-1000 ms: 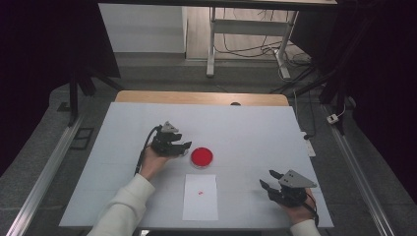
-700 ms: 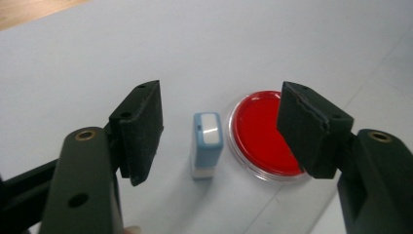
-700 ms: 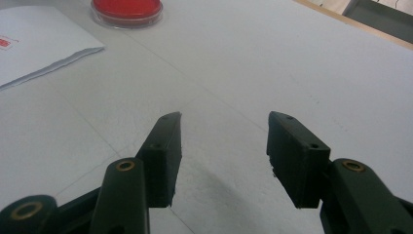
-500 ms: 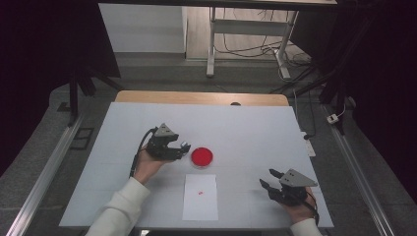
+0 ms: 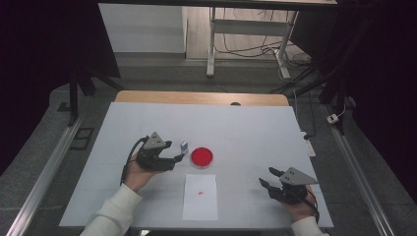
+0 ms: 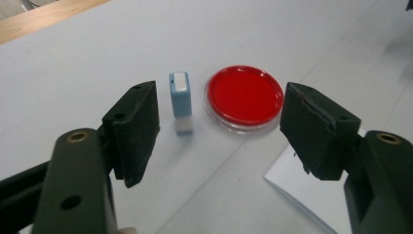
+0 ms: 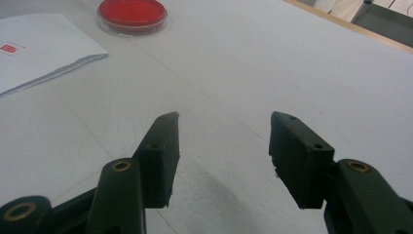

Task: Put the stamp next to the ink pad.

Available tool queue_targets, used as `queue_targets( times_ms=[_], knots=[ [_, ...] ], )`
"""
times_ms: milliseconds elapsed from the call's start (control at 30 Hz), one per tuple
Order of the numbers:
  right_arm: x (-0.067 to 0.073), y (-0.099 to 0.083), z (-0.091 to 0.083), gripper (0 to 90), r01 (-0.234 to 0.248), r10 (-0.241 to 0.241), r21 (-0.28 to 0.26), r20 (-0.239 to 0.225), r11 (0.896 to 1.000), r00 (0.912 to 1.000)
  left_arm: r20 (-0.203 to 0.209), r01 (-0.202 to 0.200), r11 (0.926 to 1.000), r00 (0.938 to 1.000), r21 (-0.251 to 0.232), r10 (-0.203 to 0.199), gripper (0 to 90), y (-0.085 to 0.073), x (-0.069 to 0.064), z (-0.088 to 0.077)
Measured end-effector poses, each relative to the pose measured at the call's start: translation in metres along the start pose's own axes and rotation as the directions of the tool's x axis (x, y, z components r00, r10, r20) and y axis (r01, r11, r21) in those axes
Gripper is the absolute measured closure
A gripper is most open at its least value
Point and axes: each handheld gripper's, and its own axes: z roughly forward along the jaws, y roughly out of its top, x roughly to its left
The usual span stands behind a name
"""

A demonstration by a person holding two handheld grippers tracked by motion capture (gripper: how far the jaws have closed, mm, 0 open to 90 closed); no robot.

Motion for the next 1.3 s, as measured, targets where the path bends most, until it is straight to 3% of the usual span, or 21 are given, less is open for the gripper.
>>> queue_targets(
  times_ms=[367, 833, 1300],
  knots=[
    [-0.003, 0.000, 0.002, 43.9, 0.010, -0.010, 0.005, -0.025, 1.000, 0.9996, 0.007, -0.010, 0.9999, 0.9999, -0.008, 0.010, 30.3, -0.029, -0.011, -0.024],
    [-0.004, -0.001, 0.007, 43.7, 0.020, -0.019, 0.025, -0.040, 0.999, 0.9990, -0.017, 0.047, 0.9987, 0.9988, 0.017, -0.047, 30.2, -0.074, -0.010, -0.049],
    [-0.004, -0.002, 0.010, 43.7, 0.023, -0.022, 0.033, -0.044, 0.999, 0.9988, -0.025, 0.064, 0.9975, 0.9977, 0.031, -0.063, 30.2, -0.090, -0.012, -0.060]
  ],
)
